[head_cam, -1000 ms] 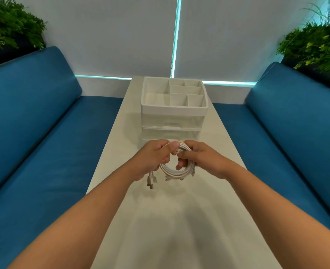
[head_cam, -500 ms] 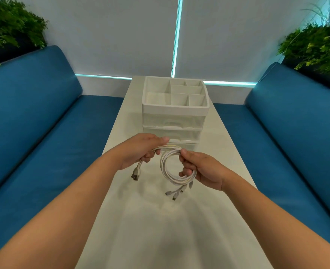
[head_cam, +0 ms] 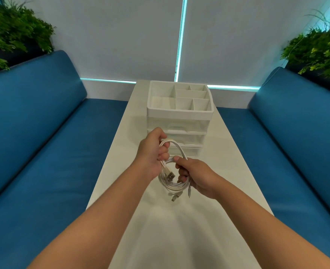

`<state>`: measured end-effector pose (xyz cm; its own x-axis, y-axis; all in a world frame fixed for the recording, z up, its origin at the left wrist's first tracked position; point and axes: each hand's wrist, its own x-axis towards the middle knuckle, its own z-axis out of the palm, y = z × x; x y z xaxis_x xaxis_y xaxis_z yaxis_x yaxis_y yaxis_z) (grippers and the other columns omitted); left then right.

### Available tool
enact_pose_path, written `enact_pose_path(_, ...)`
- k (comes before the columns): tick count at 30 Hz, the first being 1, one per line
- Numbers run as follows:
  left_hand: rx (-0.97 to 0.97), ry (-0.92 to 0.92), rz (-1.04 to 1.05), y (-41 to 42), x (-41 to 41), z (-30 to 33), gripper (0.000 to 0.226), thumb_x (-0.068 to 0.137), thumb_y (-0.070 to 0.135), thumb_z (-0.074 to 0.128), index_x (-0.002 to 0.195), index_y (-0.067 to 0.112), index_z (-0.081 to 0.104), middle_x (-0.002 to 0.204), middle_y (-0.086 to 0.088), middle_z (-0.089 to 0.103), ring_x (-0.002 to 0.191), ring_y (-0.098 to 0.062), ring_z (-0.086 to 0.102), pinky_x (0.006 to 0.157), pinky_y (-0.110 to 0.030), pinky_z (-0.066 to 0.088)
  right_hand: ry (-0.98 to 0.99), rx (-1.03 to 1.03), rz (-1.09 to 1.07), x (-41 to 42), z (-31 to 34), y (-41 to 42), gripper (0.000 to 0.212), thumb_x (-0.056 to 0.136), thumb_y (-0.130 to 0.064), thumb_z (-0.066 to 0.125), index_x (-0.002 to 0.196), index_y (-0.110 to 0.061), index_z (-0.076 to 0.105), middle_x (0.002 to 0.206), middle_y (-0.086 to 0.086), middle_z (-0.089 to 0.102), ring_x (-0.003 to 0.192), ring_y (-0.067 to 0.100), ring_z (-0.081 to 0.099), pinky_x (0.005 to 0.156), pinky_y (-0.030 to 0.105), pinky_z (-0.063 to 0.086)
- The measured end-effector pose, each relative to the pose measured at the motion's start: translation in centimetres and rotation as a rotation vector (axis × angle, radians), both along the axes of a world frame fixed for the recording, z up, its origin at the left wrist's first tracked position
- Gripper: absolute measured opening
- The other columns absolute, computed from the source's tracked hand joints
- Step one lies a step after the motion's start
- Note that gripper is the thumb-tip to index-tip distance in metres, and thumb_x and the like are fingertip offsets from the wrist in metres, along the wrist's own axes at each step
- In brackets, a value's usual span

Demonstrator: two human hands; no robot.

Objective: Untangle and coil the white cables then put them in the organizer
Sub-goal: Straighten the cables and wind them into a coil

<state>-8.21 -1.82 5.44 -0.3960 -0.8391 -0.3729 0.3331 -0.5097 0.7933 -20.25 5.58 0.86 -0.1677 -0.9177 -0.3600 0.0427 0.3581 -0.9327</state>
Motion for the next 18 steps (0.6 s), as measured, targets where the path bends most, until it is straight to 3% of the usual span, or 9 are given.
enact_pose_path(5,0.039,0.035,0.040,0.4,-0.4,0.5,0.014,0.086,0.008,0.047,0.075,0.013,0.039,0.060,-0.004,0.037,0.038,-0.008,0.018,0.031,-0.018,0.017,0.035,0.022,0.040,0.0,0.5,0.2,0.029,0.095,-0.038,0.056,0.080,-0.014,0.052,0.055,-0.005,0.035,0.049,0.011,0.039,0.053,0.023,0.032)
enact_pose_path(12,-0.232,0.069,0.094,0.8,-0.2,-1.3,0.021,0.086,0.002,0.038,0.069,0.014,0.037,0.062,-0.002,0.039,0.043,-0.009,0.022,0.042,-0.022,0.022,-0.207,0.063,-0.022,0.4,1.1,0.0,0.030,0.094,-0.037,0.058,0.076,-0.013,0.057,0.054,-0.003,0.036,0.045,0.011,0.038,0.052,0.022,0.032)
enact_pose_path(16,-0.468,-0.138,0.018,1.6,0.2,-2.7,0.020,0.094,0.001,0.035,0.080,0.016,0.036,0.076,-0.002,0.041,0.062,-0.013,0.040,0.065,-0.028,0.038,-0.230,0.073,-0.098,0.2,0.8,0.0,0.029,0.094,-0.036,0.059,0.078,-0.012,0.057,0.053,-0.004,0.038,0.044,0.010,0.039,0.050,0.021,0.033)
enact_pose_path(18,-0.587,-0.259,-0.056,1.7,0.7,-3.4,0.020,0.095,0.000,0.038,0.087,0.018,0.036,0.084,-0.002,0.041,0.074,-0.014,0.043,0.070,-0.023,0.041,-0.224,0.067,-0.125,-0.1,0.9,0.0,0.029,0.095,-0.036,0.058,0.078,-0.012,0.056,0.053,-0.005,0.038,0.044,0.009,0.039,0.048,0.020,0.033)
